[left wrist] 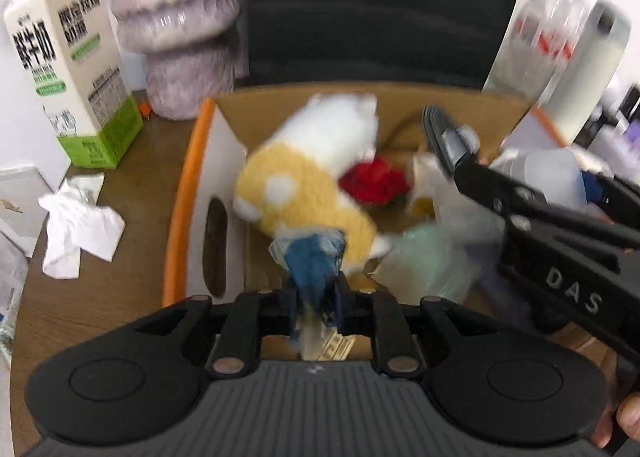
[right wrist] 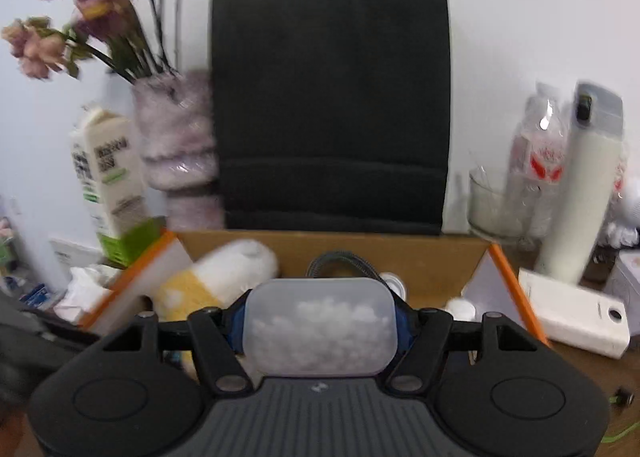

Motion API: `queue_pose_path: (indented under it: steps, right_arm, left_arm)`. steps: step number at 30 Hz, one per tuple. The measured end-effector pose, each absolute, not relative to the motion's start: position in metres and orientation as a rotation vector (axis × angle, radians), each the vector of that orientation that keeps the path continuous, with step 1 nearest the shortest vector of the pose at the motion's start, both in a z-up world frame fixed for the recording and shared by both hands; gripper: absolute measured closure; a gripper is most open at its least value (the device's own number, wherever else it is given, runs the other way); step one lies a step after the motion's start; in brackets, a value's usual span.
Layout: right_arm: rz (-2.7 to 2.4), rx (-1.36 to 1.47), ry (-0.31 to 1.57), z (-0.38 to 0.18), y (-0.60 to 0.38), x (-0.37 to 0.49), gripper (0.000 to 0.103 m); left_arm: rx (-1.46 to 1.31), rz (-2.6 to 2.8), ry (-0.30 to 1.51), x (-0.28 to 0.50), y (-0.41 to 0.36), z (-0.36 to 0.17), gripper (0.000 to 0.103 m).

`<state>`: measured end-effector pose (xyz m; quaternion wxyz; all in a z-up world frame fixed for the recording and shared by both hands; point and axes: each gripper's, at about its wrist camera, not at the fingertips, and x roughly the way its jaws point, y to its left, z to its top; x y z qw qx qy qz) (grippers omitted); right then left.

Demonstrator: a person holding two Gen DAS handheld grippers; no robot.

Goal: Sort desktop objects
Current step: 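Carry the wrapper packet and white box over the red box and release both inside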

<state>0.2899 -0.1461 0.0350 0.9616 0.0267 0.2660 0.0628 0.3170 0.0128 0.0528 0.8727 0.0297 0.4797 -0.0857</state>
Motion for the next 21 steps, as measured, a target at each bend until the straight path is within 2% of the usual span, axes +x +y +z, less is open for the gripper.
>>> queue_pose_path:
  steps: [5,6,7,9,10,12,14,17,21]
  right_arm:
    - [0.161,0.114,0.729,0.000,-0.153,0.294,0.037]
    - [0.176,0.135,0.741,0.002,-0.156,0.293,0.031]
    - [0.174,0.152,0.755,0.005,-0.158,0.293,0.029]
    - [0.155,0.181,0.804,0.018,-0.163,0.294,0.025]
    - [0.157,0.190,0.841,0.027,-0.165,0.296,0.021]
    - [0.138,0.201,0.890,0.046,-0.173,0.296,0.011]
    - [0.111,0.194,0.952,0.061,-0.182,0.295,0.010]
    - [0.066,0.148,1.040,0.078,-0.193,0.290,0.010]
    - [0.022,0.131,1.021,0.096,-0.208,0.261,0.010]
  left_arm:
    - [0.042,-0.168,1.096,0.315,0.016,0.042,0.081]
    - [0.040,-0.177,1.119,0.314,0.015,0.044,0.074]
    - [0.039,-0.181,1.133,0.313,0.015,0.047,0.072]
    - [0.012,-0.184,1.099,0.308,0.018,0.059,0.060]
    - [-0.007,-0.187,1.082,0.305,0.020,0.067,0.056]
    - [-0.045,-0.170,1.060,0.298,0.026,0.085,0.024]
    - [-0.038,-0.162,1.058,0.291,0.027,0.103,0.011]
    - [-0.035,-0.141,1.054,0.280,0.025,0.127,0.004]
    - [-0.053,-0.140,1.063,0.260,0.011,0.150,0.000]
